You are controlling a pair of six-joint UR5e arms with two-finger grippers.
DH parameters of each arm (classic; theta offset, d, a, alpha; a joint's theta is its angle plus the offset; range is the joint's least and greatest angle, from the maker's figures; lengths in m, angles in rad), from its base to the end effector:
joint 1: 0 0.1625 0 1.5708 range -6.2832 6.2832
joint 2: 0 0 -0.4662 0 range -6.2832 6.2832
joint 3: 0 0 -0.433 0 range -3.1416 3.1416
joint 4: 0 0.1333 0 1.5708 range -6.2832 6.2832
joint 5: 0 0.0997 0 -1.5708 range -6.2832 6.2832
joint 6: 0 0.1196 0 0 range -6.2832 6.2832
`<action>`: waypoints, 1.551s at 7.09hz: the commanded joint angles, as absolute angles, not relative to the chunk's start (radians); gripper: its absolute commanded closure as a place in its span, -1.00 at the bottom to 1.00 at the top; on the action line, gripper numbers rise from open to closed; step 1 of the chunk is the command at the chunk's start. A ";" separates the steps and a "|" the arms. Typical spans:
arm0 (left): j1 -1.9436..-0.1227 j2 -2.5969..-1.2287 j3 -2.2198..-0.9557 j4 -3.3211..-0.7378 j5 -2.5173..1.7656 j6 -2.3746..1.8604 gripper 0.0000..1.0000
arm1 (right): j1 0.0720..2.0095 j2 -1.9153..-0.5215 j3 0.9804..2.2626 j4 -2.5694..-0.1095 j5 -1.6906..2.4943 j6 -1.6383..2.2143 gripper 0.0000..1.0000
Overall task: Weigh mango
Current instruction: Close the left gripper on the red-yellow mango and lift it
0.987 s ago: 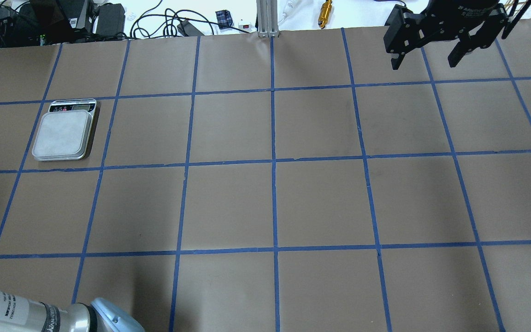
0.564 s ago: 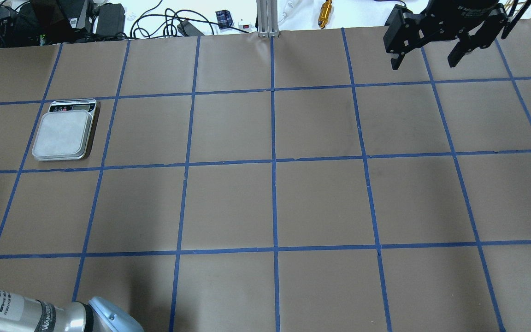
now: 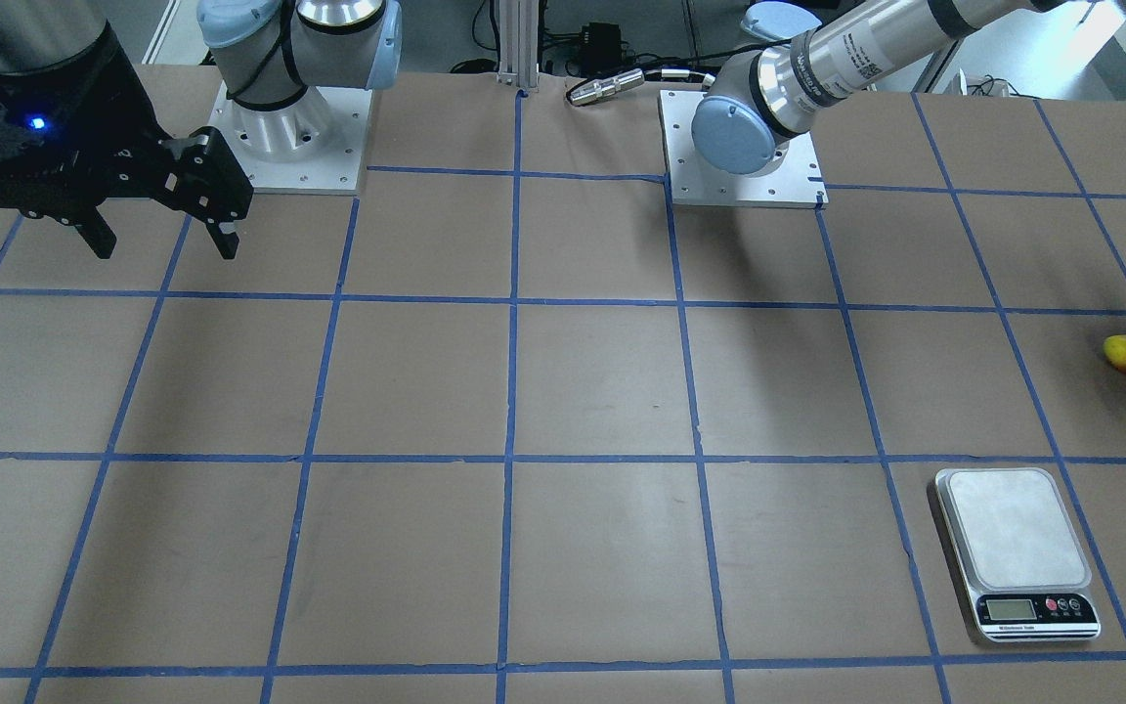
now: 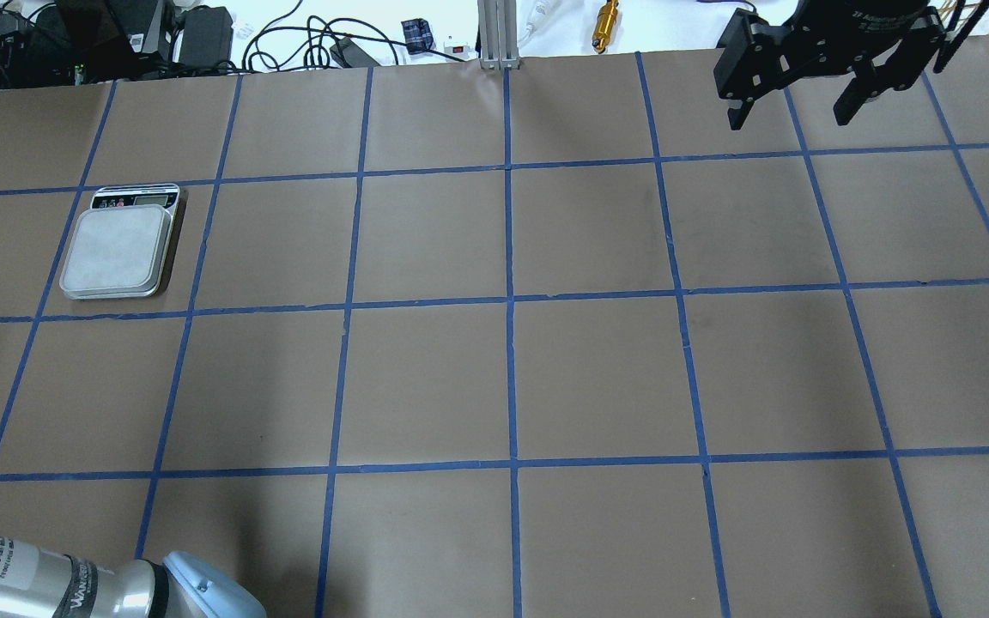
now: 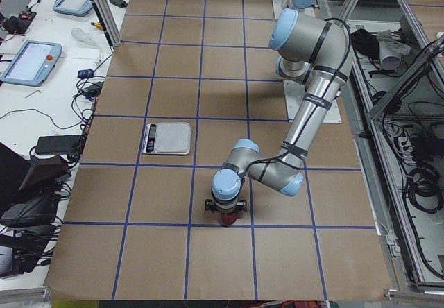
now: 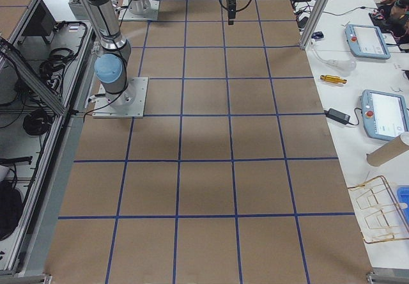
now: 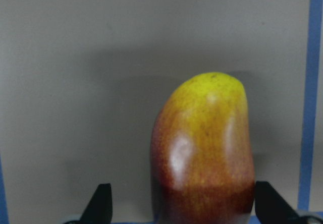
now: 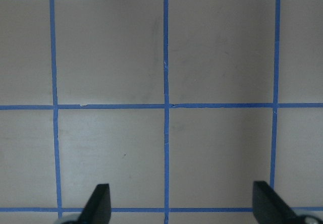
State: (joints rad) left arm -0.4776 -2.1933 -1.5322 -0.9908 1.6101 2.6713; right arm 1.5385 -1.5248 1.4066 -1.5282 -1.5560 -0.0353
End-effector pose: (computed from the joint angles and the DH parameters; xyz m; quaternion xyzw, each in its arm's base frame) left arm 0.5913 -0.4508 0.1826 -0.7096 -0.7044 -0.0181 0.0079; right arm 0.1169 -0.5639 0.5676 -0.0018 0.9993 -0.0380 0.0061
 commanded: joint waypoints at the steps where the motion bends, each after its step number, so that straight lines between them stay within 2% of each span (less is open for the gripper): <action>1: -0.466 -2.223 -1.534 -0.965 1.611 2.677 -0.98 | 1.539 -1.525 1.407 -1.528 -1.555 -0.035 -1.00; 3: -0.466 -2.223 -1.539 -0.965 1.612 2.677 -0.96 | 1.539 -1.525 1.407 -1.528 -1.555 -0.035 -1.00; 4: -0.466 -2.223 -1.537 -0.965 1.611 2.687 -0.88 | 1.539 -1.525 1.407 -1.528 -1.555 -0.035 -1.00; 6: -0.466 -2.223 -1.540 -0.966 1.608 2.698 -0.56 | 1.539 -1.525 1.407 -1.528 -1.557 -0.035 -1.00; 7: -0.466 -2.223 -1.539 -0.965 1.608 2.698 0.19 | 1.539 -1.525 1.407 -1.528 -1.557 -0.035 -1.00; 8: -0.466 -2.223 -1.539 -0.965 1.608 2.706 0.74 | 1.539 -1.525 1.407 -1.528 -1.557 -0.035 -1.00; 9: -0.466 -2.223 -1.531 -0.965 1.609 2.709 1.00 | 1.539 -1.525 1.407 -1.528 -1.557 -0.035 -1.00; 11: -0.466 -2.191 -1.526 -0.966 1.606 2.703 1.00 | 1.539 -1.525 1.407 -1.528 -1.557 -0.035 -1.00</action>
State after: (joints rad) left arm -0.4663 -2.2080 -1.5301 -0.9652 1.6089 2.7068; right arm 1.5386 -1.5248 1.4067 -1.5279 -1.5563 -0.0353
